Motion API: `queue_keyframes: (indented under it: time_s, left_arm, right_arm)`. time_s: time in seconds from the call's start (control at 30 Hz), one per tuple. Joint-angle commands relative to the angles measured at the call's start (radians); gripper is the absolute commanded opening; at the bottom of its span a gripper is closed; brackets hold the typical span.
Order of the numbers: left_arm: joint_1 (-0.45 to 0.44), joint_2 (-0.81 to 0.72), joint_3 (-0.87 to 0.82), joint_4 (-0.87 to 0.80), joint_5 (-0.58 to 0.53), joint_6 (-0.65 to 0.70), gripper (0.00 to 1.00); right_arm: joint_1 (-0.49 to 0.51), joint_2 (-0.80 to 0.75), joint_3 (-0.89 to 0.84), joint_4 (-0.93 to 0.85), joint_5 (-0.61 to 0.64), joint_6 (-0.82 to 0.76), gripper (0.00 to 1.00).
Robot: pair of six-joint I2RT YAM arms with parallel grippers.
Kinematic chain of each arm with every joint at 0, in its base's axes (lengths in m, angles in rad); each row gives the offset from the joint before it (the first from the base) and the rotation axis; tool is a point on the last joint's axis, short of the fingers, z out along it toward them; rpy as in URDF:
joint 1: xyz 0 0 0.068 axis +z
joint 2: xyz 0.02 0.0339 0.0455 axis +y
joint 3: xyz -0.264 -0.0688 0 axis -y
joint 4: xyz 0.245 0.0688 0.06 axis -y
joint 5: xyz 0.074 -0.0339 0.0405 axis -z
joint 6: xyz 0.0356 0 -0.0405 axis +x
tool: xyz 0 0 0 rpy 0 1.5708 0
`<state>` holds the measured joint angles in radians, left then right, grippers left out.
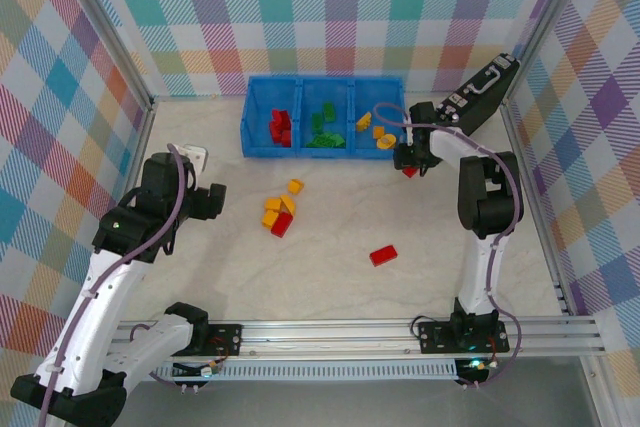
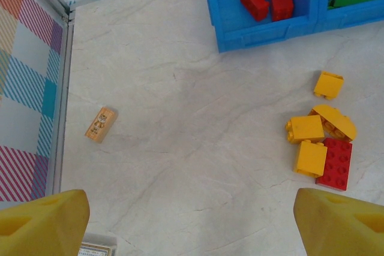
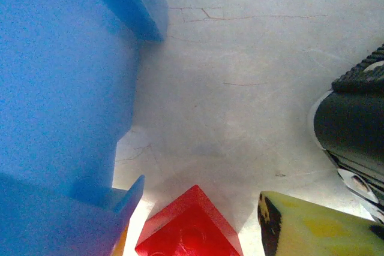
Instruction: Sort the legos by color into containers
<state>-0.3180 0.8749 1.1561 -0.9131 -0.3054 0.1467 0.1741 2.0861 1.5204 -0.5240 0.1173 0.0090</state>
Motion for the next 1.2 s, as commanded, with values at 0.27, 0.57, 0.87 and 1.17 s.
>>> queue_keyframes:
  time_s: [0.27,0.57,0.87,1.17]
  left_arm:
    - [0.008,-0.042,0.017,-0.015,-0.019,0.010,0.88]
    - [0.008,-0.053,0.025,-0.023,-0.026,0.008,0.88]
    - [0.008,-0.062,0.031,-0.030,-0.028,0.009,0.89]
    - [0.007,-0.072,0.027,-0.028,-0.031,0.010,0.89]
  right_arm:
    - [0.021,0.021,-0.067,-0.065,-0.010,-0.039,0.49]
    - [0.021,-0.013,-0.128,-0.056,0.018,-0.055,0.49]
    - [0.021,-0.022,-0.154,-0.039,0.032,-0.061,0.43]
    - [0.025,-0.061,-0.194,-0.086,0.004,-0.024,0.55]
